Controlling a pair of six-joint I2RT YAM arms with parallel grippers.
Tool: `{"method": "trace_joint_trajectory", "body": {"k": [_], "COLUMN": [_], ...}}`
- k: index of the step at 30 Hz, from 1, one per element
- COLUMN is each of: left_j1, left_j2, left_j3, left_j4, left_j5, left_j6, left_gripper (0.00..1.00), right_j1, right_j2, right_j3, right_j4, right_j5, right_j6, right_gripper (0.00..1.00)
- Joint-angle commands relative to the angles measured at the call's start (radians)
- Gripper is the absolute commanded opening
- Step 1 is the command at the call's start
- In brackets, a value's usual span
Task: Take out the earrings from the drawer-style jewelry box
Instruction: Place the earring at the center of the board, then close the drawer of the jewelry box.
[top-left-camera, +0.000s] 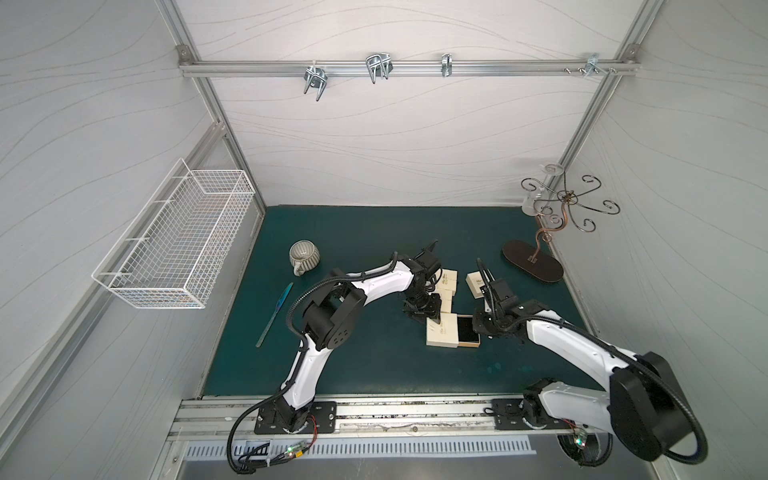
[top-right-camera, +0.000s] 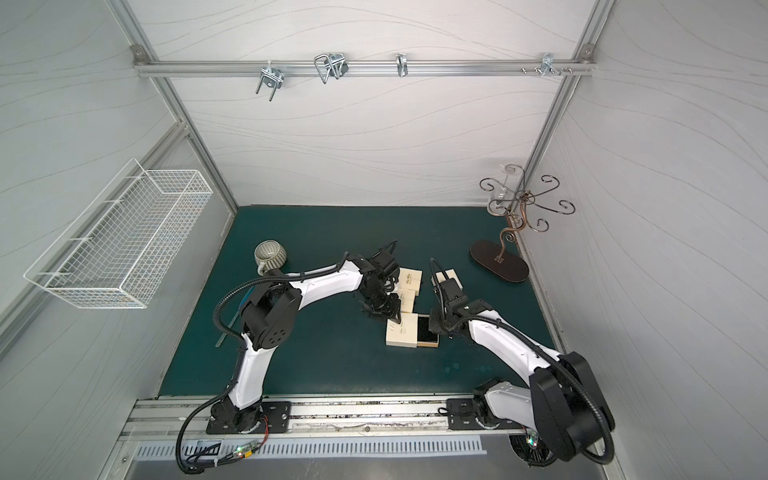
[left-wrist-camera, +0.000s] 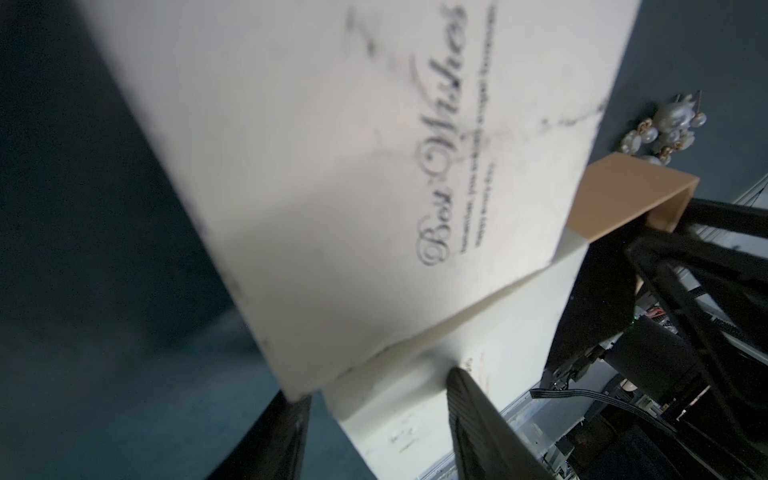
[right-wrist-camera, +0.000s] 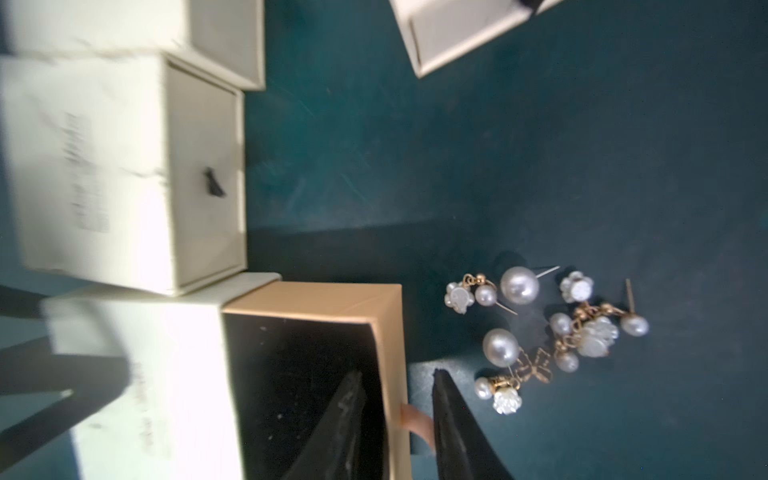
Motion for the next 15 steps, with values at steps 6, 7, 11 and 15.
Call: {"method": "trace_joint_trajectory", "body": {"k": [6,7,11,15], "left_j1": [-0.020,-0.020,-0.020,-0.020], "left_j2": [0.075,0.073,0.059,0.052], "left_j3": [0.004,0.006,0.017,0.020], "left_j4": [-0.023,-0.022,-0.013,-0.010], "left_j5": [-0.013,0.001,0.043,0.059], "left_j6": [0.050,0.052,0.056,0.057], "left_gripper": [0.55,0.55,0.55,0.55], "right_j1": [0.014,0.014,0.014,0.013], "right_j2": [0.112,0.099,-0.011,-0.142], "right_j3": [0.045,0.043,0.018,-0.004], "right_j4": [-0.023,-0.018,0.006,-0.009], "right_j5": [-0.047,-0.049,-0.034,0.050], "right_j6": [-0.026,-0.029,-0.021,0.000], "right_gripper": [0.32,0.32,0.33,0.36]}}
